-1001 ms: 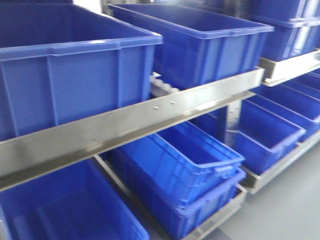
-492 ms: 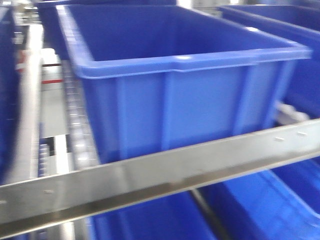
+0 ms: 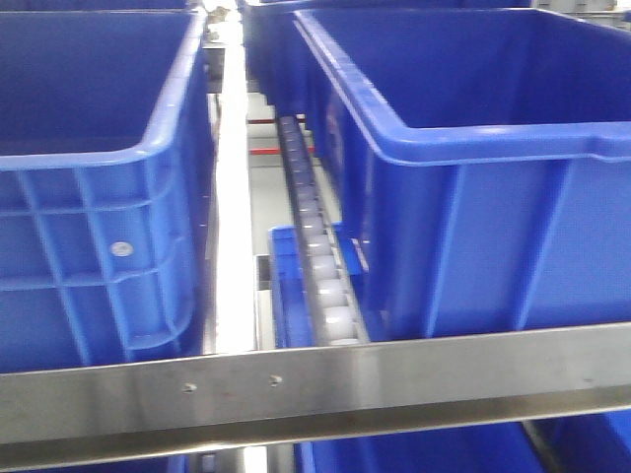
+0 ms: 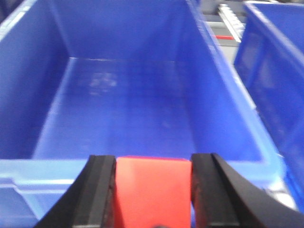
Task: Pick red cube and place on left shelf
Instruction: 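Turn and approach the shelf, bringing the red cube over a blue crate, then open the right gripper to drop the red cube into the blue crate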
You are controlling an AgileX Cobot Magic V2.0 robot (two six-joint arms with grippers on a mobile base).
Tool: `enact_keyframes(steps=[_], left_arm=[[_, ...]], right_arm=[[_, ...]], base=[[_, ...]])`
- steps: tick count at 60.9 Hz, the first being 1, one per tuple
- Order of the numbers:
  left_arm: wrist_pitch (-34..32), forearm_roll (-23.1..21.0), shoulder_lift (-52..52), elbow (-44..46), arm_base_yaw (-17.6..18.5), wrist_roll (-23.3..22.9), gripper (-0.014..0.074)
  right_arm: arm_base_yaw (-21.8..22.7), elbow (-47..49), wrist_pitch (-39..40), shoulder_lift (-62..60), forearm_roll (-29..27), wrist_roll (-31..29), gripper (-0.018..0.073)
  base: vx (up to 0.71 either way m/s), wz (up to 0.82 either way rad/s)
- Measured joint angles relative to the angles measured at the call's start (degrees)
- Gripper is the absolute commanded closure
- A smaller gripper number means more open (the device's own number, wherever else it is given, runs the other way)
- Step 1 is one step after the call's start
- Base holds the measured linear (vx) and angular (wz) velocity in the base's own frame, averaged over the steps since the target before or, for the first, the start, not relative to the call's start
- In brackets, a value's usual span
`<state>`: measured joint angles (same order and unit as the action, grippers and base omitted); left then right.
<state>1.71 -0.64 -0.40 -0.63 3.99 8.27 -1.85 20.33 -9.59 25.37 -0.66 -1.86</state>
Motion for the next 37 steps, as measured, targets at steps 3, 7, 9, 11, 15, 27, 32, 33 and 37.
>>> enact_keyframes(steps=[3, 7, 9, 11, 15, 27, 32, 33, 37], left_arm=[[0.0, 0.0, 0.0, 0.0, 0.0, 0.0, 0.0491], [0.0, 0.0, 0.0, 0.0, 0.0, 0.0, 0.0491], [0.0, 0.0, 0.0, 0.0, 0.0, 0.0, 0.0491], [0.0, 0.0, 0.0, 0.0, 0.0, 0.0, 0.0491], [0.0, 0.0, 0.0, 0.0, 0.0, 0.0, 0.0491], [0.0, 0.0, 0.0, 0.0, 0.0, 0.0, 0.0491], [0.0, 0.0, 0.0, 0.0, 0.0, 0.0, 0.0491], [0.0, 0.0, 0.0, 0.0, 0.0, 0.0, 0.0491], [0.0, 0.0, 0.0, 0.0, 0.0, 0.0, 0.0491]], right_arm=[[0.0, 0.0, 0.0, 0.0, 0.0, 0.0, 0.05], [0.0, 0.0, 0.0, 0.0, 0.0, 0.0, 0.05], [0.0, 0.0, 0.0, 0.0, 0.0, 0.0, 0.05], [0.0, 0.0, 0.0, 0.0, 0.0, 0.0, 0.05], [0.0, 0.0, 0.0, 0.0, 0.0, 0.0, 0.05], [0.0, 0.0, 0.0, 0.0, 0.0, 0.0, 0.05], [0.0, 0.0, 0.0, 0.0, 0.0, 0.0, 0.05], [0.0, 0.0, 0.0, 0.0, 0.0, 0.0, 0.05], [0.0, 0.0, 0.0, 0.0, 0.0, 0.0, 0.05]], base=[[0.0, 0.36], [0.0, 0.0], [0.06, 0.33], [0.01, 0.07], [-0.03, 0.16], [0.01, 0.12], [-0.02, 0.13], [-0.01, 0.09], [0.0, 0.02]])
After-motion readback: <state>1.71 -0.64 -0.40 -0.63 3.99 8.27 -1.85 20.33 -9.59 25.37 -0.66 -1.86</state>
